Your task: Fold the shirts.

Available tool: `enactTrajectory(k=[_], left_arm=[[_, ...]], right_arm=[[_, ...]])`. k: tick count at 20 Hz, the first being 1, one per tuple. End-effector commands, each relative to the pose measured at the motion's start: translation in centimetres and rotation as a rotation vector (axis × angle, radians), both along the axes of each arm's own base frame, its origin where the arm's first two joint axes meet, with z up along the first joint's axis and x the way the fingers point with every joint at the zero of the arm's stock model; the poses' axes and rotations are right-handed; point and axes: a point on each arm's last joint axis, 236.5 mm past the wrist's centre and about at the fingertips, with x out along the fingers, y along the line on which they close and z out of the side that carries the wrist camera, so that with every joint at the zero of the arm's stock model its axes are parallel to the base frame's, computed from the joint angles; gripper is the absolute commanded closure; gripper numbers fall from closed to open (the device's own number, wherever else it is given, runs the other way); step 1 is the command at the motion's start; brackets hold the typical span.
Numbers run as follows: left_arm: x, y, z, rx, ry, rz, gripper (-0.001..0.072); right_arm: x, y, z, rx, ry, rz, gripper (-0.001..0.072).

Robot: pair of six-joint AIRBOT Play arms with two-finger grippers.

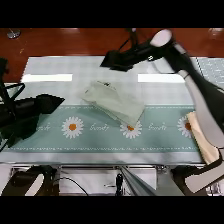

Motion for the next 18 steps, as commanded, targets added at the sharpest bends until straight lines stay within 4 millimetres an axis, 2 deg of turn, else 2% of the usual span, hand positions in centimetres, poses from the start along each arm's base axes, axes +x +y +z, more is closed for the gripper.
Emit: enactTrajectory(k=[1,3,4,5,6,7,9,10,11,15,18], left_arm=[[0.7,0.1,-1.3,0.015,0.024,-0.002,0.0688],[0.7,0.1,-2.3,0.016,0.052,-0.003,0.0688],[0.5,0.1,-2.8,0.017,0.063,-0.003,0.0688],[0.4,0.1,-3.3,0.017,0.076,-0.003,0.0688],[0.2,0.1,-3.8,0.018,0.088,-0.003,0.0688],[0.1,0.1,-4.4,0.018,0.101,-0.003,0.0688],[-0.3,0.1,-5.5,0.019,0.127,-0.003,0.0688],[-0.5,0.1,-6.0,0.019,0.139,-0.003,0.0688],[-0.6,0.2,-6.4,0.019,0.149,-0.003,0.0688],[-0.5,0.3,-6.7,0.019,0.15,0.006,0.0688],[-0.1,0.4,-6.5,0.017,0.134,0.02,0.0688]], right_arm=[[-3.3,-14.1,3.1,-0.32,-0.005,-0.082,0.0078],[-5.5,-21.6,3.1,-0.472,-0.032,-0.281,0.0079],[-6.8,-23.6,2.1,-0.466,-0.05,-0.399,0.0079],[-8.0,-24.8,0.3,-0.426,-0.056,-0.513,0.0079],[-9.7,-25.7,-2.6,-0.368,-0.03,-0.644,0.0079],[-11.6,-25.8,-6.1,-0.295,0.039,-0.756,0.0079],[-15.7,-23.9,-13.6,-0.134,0.223,-0.876,0.0079],[-17.4,-22.3,-16.5,-0.058,0.329,-0.893,0.0079],[-18.4,-20.9,-18.0,-0.007,0.392,-0.866,0.0079],[-19.6,-16.2,-20.3,0.085,0.552,-0.658,0.0079],[-19.3,-13.2,-21.9,0.075,0.637,-0.517,0.0079]])
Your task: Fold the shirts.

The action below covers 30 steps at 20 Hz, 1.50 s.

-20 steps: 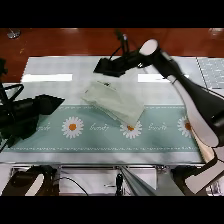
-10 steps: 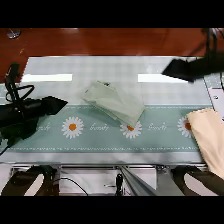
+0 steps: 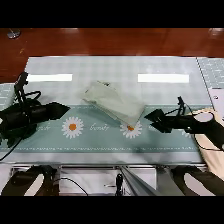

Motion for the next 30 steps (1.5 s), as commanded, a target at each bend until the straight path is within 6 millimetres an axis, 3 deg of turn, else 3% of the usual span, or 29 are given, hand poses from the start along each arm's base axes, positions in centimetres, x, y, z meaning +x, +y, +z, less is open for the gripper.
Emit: enactTrajectory(k=[1,6,7,8,9,13,16,18,22,24,26,30], left_arm=[[0.3,0.1,0.0,-0.002,-0.01,0.013,0.0688],[0.3,-0.3,0.4,-0.031,-0.006,0.011,0.0687],[0.3,-0.3,0.4,-0.031,-0.006,0.012,0.0688],[0.3,-0.3,0.4,-0.031,-0.006,0.012,0.0688],[0.3,-0.3,0.4,-0.031,-0.006,0.011,0.0688],[0.3,-0.3,0.4,-0.031,-0.006,0.012,0.0688],[0.3,-0.3,0.4,-0.03,-0.006,0.011,0.0687],[0.2,-0.3,0.4,-0.031,-0.006,0.011,0.0687],[0.2,-0.3,0.4,-0.031,-0.006,0.011,0.0688],[0.3,-0.3,0.4,-0.031,-0.006,0.011,0.0687],[0.3,-0.3,0.4,-0.031,-0.006,0.011,0.0687],[0.3,-0.3,0.4,-0.031,-0.009,0.014,0.0688]], right_arm=[[0.2,4.4,-1.8,0.103,0.071,0.126,0.0079],[5.8,9.6,-1.0,0.103,0.011,0.256,0.0111],[7.0,10.3,-0.5,0.105,-0.014,0.272,0.0258],[8.2,11.0,0.6,0.11,-0.052,0.303,0.0576],[9.5,11.6,2.1,0.105,-0.121,0.348,0.0694],[14.8,12.0,11.6,-0.024,-0.35,0.503,0.0695],[19.3,11.5,22.2,-0.083,-0.572,0.463,0.0695],[20.8,9.1,27.1,-0.175,-0.646,0.415,0.0695],[19.8,1.8,31.9,-0.333,-0.648,0.355,0.0695],[18.6,-3.5,32.9,-0.4,-0.586,0.259,0.0695],[15.9,-9.2,32.6,-0.465,-0.469,0.193,0.0695],[8.1,-20.2,31.1,-0.588,-0.175,0.04,0.0695]])
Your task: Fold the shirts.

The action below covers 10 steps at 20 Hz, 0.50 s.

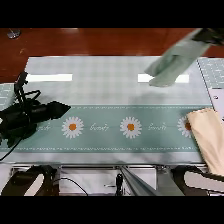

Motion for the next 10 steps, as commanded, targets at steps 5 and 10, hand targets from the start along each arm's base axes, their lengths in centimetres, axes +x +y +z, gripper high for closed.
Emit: enactTrajectory(k=[5,10], left_arm=[[0.7,0.3,0.3,0.0,-0.026,0.023,0.0688],[1.6,0.7,0.8,-0.002,-0.061,0.054,0.0687]], right_arm=[[-16.5,-14.0,-3.6,-0.123,0.316,-0.493,0.0695],[-32.5,-19.9,-7.3,-0.325,0.574,-0.958,0.0694]])
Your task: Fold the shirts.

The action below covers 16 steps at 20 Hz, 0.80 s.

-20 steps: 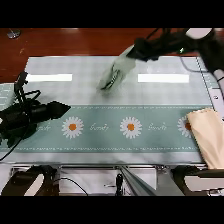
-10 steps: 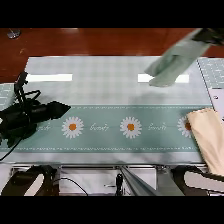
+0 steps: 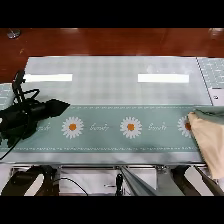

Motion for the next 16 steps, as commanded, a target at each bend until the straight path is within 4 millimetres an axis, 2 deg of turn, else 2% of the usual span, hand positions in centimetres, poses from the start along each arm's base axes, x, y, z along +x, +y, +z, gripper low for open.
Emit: enactTrajectory(k=[1,3,4,5,6,7,9,11,12,14,15,16], left_arm=[[0.7,0.3,0.4,-0.001,-0.027,0.025,0.0687],[0.8,0.4,0.4,-0.001,-0.029,0.026,0.0687],[0.8,0.4,0.4,0.0,-0.029,0.026,0.0687],[0.7,0.3,0.4,0.0,-0.028,0.025,0.0687],[0.6,0.2,0.3,0.003,-0.028,0.016,0.0687],[0.5,0.0,0.3,0.018,-0.04,-0.008,0.0687],[0.7,-0.2,0.4,0.02,-0.055,-0.019,0.0687],[1.9,0.1,0.9,0.023,-0.067,-0.001,0.0687],[2.8,0.2,1.7,0.024,-0.069,-0.004,0.0687],[4.9,-0.2,4.2,0.04,-0.1,-0.047,0.0687],[6.1,-0.6,5.6,0.04,-0.109,-0.066,0.0687],[7.2,-1.0,7.3,0.039,-0.121,-0.091,0.0688]], right_arm=[[-11.5,-2.0,-2.3,-0.108,0.186,-0.328,0.0694],[-14.0,-0.8,-3.8,-0.11,0.196,-0.388,0.0694],[-15.2,-0.6,-4.4,-0.12,0.221,-0.432,0.064],[-16.5,-0.5,-4.9,-0.133,0.252,-0.495,0.0279],[-16.8,-0.6,-5.2,-0.137,0.263,-0.516,0.0087],[-16.3,-1.0,-5.3,-0.136,0.254,-0.506,0.008],[-14.3,-2.2,-5.7,-0.138,0.199,-0.466,0.008],[-10.1,-4.1,-5.2,-0.154,0.064,-0.378,0.0092],[-7.0,-4.7,-4.7,-0.147,-0.035,-0.325,0.0107],[0.4,-4.6,-3.4,-0.104,-0.258,-0.203,0.028],[4.3,-3.4,-2.9,-0.061,-0.363,-0.113,0.0432],[8.7,-0.9,-2.2,-0.005,-0.462,0.018,0.0594]])
